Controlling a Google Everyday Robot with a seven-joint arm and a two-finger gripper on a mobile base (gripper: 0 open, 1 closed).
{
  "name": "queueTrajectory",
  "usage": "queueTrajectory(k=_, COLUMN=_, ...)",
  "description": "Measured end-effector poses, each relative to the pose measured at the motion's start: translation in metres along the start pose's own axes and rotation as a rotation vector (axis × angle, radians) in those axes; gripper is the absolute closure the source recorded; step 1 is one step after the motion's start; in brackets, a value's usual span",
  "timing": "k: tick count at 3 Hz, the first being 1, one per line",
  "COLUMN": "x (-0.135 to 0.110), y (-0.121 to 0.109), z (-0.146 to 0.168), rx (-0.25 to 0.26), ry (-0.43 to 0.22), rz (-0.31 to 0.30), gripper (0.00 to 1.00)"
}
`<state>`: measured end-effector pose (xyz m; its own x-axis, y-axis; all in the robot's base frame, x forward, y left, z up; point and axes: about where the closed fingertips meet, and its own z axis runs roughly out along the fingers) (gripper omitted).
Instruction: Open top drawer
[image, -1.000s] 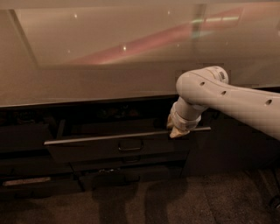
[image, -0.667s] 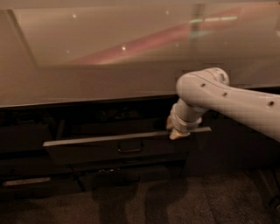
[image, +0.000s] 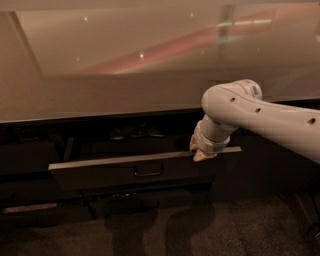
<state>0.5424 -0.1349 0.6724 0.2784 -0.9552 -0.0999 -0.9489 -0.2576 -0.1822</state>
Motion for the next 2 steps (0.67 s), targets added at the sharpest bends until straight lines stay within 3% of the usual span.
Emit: queueTrajectory(k=2, x=-0.0020, y=0.0070, z=-0.0028, rx=-0.003, ry=-0.003, rz=-0.006, gripper=1.00)
